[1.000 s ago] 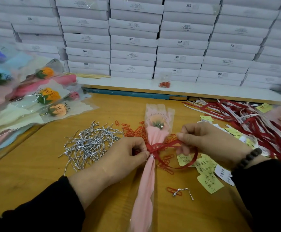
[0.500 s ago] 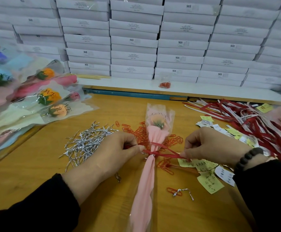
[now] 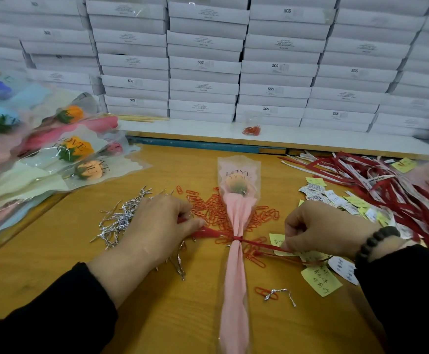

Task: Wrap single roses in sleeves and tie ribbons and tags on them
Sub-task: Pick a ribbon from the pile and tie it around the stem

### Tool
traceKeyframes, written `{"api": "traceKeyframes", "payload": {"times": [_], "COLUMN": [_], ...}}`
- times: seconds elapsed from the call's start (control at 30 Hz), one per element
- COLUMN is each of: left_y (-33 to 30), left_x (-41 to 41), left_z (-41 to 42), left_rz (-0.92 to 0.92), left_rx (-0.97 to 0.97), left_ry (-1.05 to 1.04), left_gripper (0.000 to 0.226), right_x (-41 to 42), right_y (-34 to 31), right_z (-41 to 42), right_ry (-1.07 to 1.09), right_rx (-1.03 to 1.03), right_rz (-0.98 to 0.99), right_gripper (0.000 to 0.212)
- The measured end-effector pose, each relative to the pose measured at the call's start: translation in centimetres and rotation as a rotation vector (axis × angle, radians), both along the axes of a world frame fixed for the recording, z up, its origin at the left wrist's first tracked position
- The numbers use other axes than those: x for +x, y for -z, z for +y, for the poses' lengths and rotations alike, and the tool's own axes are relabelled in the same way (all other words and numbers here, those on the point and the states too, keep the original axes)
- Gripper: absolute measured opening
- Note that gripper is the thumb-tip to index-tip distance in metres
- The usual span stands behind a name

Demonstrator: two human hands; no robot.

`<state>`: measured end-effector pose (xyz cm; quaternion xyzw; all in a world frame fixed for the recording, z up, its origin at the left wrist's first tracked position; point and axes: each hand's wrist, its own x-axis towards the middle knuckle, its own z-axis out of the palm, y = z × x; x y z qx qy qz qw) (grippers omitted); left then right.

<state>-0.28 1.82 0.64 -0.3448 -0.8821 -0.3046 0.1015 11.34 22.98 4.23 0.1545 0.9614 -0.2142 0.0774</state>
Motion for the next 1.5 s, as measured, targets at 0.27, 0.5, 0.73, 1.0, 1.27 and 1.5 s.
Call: {"api": "traceKeyframes", "payload": {"times": [0.27, 0.5, 0.73, 1.0, 1.27, 1.5], "left_y": [0.9, 0.8, 1.3, 0.4, -0.8, -1.8], "left_x": [0.0, 0.9, 1.4, 1.4, 1.6, 1.5], "left_z": [0.2, 0.9, 1.4, 0.9, 0.8, 0.0], "left_rz": [0.077, 0.043, 0.085, -0.094, -0.382, -0.88], "left_rx": [-0.13, -0.059, -0.136, 0.036, 0.319, 0.441], "left_ry": [-0.046, 0.115, 0.197, 0.206, 0.159, 0.559], "left_gripper": [0.037, 0.022, 0.015, 0.011, 0.023, 0.018], "right_x": [0.0, -0.8, -1.3, -1.3, -1.6, -1.8], "right_y": [-0.4, 0.5, 2.1, 2.3, 2.5, 2.6], "right_z": [-0.9, -3.7, -4.8, -4.5, -4.5, -4.4], "right_ry": [-0.032, -0.103, -0.116, -0.118, 0.053, 0.086], "right_rx": [0.105, 0.106, 0.101, 0.071, -0.237, -0.32], "right_rz": [0.024, 0.271, 0.321, 0.317, 0.469, 0.467], "right_gripper": [0.008, 0.008, 0.008, 0.004, 0.009, 0.011]}}
